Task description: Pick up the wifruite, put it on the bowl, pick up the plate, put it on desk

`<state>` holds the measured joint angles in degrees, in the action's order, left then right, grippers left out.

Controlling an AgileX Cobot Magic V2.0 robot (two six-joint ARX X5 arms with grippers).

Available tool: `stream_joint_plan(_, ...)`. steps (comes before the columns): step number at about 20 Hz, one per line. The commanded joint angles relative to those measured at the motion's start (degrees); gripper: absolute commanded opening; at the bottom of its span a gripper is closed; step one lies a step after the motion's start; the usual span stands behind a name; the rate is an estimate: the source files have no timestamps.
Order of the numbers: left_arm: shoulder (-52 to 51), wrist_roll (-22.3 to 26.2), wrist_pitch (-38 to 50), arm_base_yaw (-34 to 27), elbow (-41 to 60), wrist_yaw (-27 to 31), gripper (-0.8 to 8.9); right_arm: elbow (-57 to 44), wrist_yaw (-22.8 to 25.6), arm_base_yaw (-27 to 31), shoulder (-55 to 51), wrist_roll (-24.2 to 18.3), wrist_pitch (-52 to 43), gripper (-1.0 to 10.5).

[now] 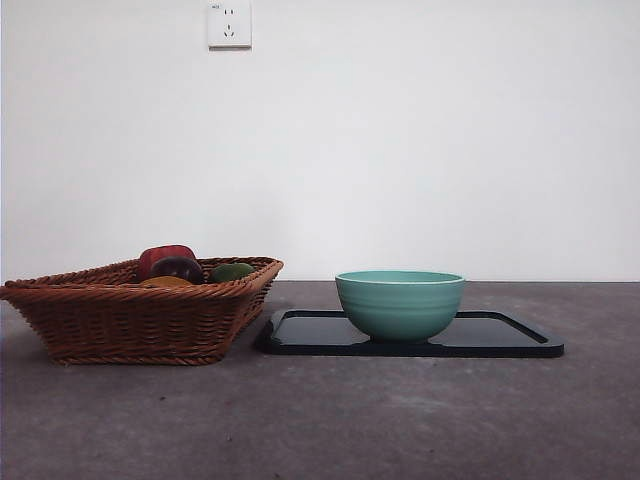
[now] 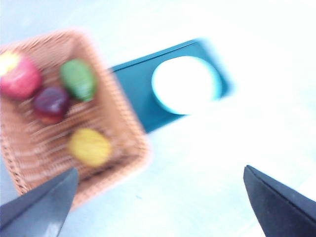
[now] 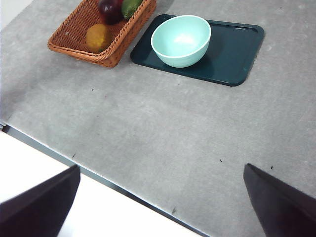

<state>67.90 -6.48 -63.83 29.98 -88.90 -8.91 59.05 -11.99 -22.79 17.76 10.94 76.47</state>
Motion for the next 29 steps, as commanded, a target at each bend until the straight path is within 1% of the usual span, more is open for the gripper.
stream_joint_plan(1,-4.6,2.3,-2.5,1.0,-1.4,-0.7,6.57,0.5,0.0,-0.2,0.1,0.7,1.6,6.0)
stream_joint_plan(4,-11.9,5.2,-6.9,1.9,-0.7,-1.4,6.57,0.5,0.0,-0.2,0.1,0.7,1.6,6.0)
stream_joint_plan(9,-25.8,6.6,-6.8,2.0,7.0,-6.8,6.57,0.5,0.0,-0.2,0.1,0.6,1.5,6.0)
stream_joint_plan(11,-30.8,6.6,-7.0,2.0,10.9,-8.0,6.57,0.5,0.0,-0.2,0.1,0.6,1.5,6.0)
stream_joint_plan(15,-38.2,4.6,-7.3,2.0,18.5,-8.1,6.57,0.5,-0.1,-0.2,0.1,0.6,1.6,6.0)
stream_joint_plan(17,-39.9,4.2,-7.4,2.0,20.7,-8.1,6.57,0.5,0.0,-0.2,0.1,0.6,1.6,6.0)
stream_joint_plan(22,-40.1,4.3,-7.0,2.0,21.0,-8.1,6.57,0.5,0.0,-0.2,0.1,0.9,1.5,6.0)
stream_joint_plan(26,-40.1,4.3,-7.0,2.0,21.0,-8.1,6.57,0.5,0.0,-0.2,2.3,4.8,-1.7,6.0)
stream_joint_plan(29,-40.1,4.3,-7.0,2.0,21.0,-8.1,6.57,0.5,0.0,-0.2,7.9,5.3,-4.7,6.0)
